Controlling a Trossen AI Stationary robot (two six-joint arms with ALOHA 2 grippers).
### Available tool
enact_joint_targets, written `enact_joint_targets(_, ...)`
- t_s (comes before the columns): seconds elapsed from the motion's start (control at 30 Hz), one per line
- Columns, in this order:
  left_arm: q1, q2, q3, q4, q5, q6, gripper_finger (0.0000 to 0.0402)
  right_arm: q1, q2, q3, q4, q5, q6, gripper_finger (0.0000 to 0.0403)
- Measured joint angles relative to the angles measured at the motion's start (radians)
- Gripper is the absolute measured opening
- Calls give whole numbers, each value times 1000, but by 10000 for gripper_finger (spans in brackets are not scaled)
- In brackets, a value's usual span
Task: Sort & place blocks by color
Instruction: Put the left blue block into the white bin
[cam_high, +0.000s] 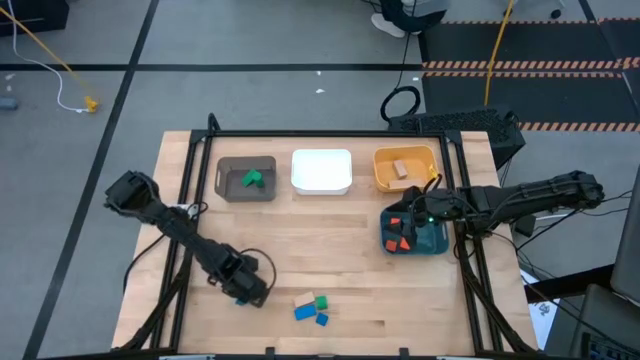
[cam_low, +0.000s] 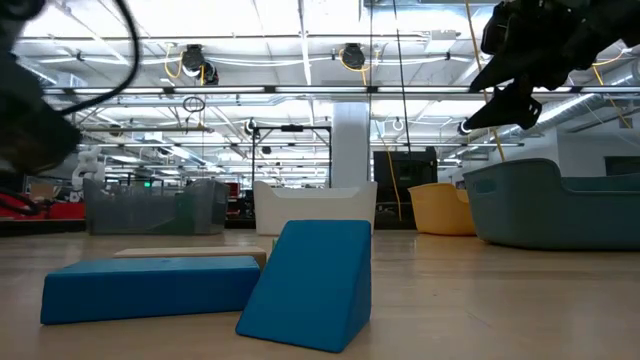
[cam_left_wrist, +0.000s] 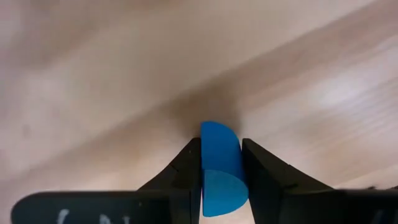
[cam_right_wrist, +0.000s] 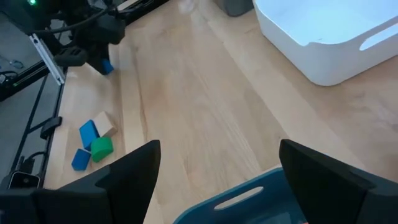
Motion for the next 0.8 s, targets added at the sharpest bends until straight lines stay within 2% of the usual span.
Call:
enact_joint_targets(0.27, 180, -3, 3, 17, -85, 364, 87, 0, 0, 0, 4, 130, 0, 318)
enact_joint_targets(0.4, 299, -3, 3, 85, -137, 581, 87, 0, 0, 0, 44, 193, -8, 318)
enact_joint_targets(0.53, 429, 2, 0, 219, -191, 802, 87, 0, 0, 0, 72, 202, -28, 318)
enact_joint_targets(0.8, 679, 2, -1, 623, -220, 1183, 87, 0, 0, -58, 199, 199, -44, 318)
